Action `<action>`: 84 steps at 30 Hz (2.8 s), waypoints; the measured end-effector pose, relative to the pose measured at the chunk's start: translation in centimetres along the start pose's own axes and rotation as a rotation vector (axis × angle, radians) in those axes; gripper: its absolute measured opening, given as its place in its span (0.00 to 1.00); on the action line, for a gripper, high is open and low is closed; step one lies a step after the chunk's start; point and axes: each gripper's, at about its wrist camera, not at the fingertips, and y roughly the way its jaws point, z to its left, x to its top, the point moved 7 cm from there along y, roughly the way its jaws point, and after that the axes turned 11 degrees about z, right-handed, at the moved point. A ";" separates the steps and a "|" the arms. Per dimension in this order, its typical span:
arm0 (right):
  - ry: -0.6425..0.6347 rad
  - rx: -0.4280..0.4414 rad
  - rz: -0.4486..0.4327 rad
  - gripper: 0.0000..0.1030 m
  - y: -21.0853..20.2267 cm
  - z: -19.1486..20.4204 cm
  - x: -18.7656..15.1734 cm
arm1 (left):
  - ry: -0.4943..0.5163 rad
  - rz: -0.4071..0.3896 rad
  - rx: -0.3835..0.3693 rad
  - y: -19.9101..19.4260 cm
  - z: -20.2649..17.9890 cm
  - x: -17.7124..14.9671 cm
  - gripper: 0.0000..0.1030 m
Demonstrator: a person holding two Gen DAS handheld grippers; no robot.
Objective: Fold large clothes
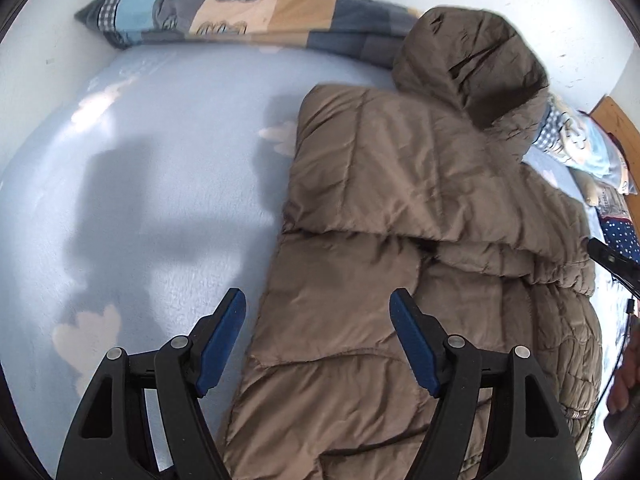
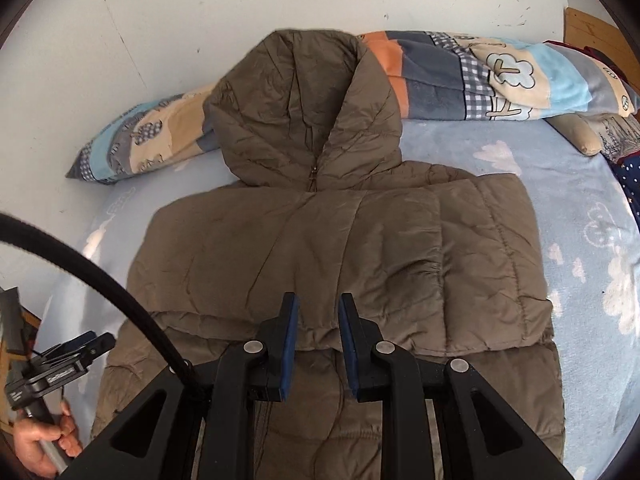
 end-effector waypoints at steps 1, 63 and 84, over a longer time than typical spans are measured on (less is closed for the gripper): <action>-0.004 -0.023 0.030 0.22 1.5 0.1 0.3 | -0.012 0.029 0.015 0.5 0.5 -0.2 0.71; 0.269 0.065 0.142 0.19 -12.1 -15.9 -28.1 | 0.075 0.054 -0.210 -7.0 5.4 -21.1 0.20; 0.247 -0.059 0.137 0.42 -17.6 -15.7 -31.5 | 0.044 -0.066 -0.088 -11.3 6.3 -21.2 0.50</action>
